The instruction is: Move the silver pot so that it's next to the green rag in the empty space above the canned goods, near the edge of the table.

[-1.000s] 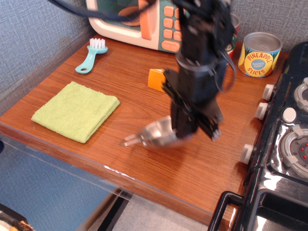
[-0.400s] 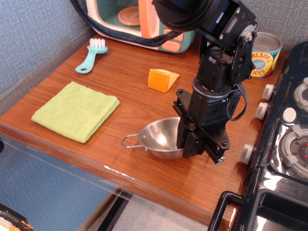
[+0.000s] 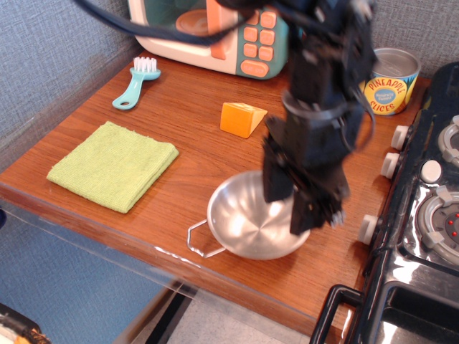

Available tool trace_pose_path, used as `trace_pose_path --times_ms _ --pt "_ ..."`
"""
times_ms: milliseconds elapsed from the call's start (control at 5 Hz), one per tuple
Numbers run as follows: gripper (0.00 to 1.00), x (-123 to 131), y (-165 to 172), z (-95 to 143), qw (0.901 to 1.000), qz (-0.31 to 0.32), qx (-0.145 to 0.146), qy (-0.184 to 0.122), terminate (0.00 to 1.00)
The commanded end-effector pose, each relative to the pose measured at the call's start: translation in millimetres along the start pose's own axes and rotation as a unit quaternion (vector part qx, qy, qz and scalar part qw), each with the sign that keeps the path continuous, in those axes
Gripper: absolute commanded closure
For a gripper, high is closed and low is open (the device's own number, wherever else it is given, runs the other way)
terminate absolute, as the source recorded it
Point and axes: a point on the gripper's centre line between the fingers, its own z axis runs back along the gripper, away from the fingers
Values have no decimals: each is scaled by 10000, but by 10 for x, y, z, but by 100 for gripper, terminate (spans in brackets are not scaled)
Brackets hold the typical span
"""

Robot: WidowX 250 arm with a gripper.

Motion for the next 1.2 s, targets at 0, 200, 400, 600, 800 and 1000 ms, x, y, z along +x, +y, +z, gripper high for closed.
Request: trace_pose_path --times_ms 0,200,400,600,800,1000 --pt "0 -270 557 593 9875 1413 511 -482 0" --pt "0 -321 801 573 9811 1756 620 -516 0" --pt "0 -357 869 517 9805 1824 548 -477 0" --pt "0 -378 870 516 9824 1791 292 -448 0" --pt "0 -378 870 516 9824 1791 292 -448 0" --pt "0 -378 870 516 9824 1791 292 -448 100"
